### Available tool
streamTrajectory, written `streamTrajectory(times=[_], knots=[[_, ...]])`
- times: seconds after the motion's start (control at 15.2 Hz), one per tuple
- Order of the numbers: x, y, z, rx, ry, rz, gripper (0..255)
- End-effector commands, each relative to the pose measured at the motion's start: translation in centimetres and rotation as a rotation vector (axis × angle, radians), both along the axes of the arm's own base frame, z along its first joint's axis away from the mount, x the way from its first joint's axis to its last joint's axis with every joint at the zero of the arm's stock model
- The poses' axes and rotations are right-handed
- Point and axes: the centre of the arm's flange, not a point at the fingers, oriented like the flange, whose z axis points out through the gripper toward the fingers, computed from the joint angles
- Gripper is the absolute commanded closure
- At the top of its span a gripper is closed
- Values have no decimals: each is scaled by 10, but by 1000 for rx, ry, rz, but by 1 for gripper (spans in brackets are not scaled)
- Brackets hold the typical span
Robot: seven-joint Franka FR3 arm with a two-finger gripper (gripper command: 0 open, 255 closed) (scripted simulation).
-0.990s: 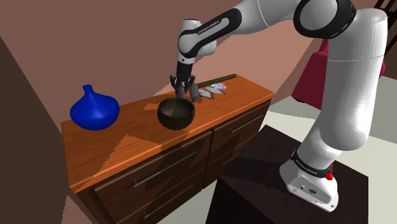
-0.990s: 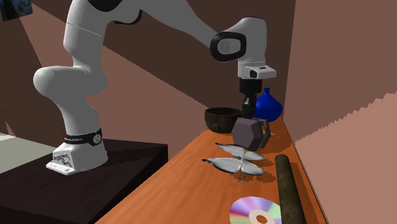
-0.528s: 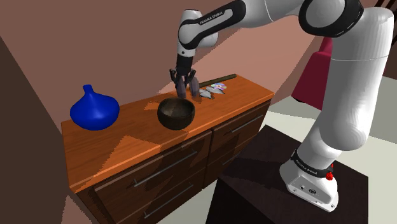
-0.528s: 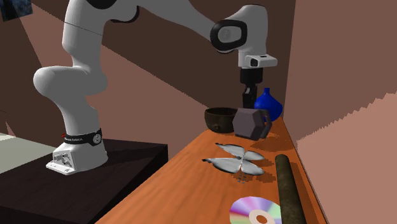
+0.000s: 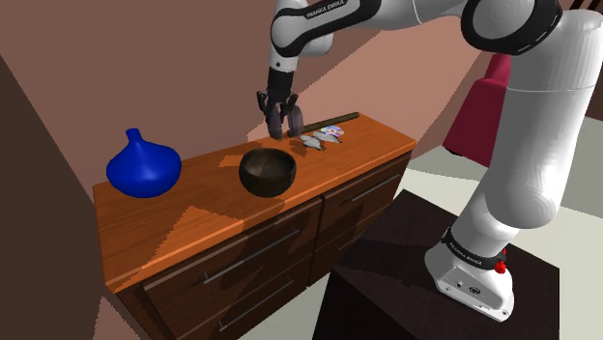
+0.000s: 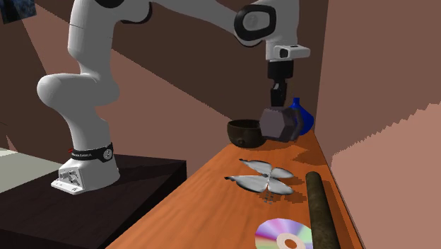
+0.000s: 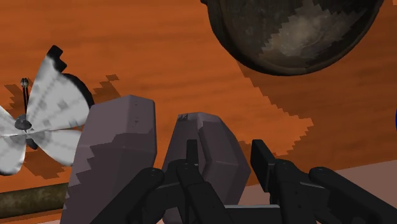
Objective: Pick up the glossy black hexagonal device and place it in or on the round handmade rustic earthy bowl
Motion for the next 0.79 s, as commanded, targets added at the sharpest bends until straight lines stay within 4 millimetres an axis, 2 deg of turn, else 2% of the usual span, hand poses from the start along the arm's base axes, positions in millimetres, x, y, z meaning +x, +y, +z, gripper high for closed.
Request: streamTrajectory(times=[0.0, 0.73], knots=[[-1, -1, 12, 0, 0, 0, 255], [-1, -1, 70, 0, 0, 0, 255]])
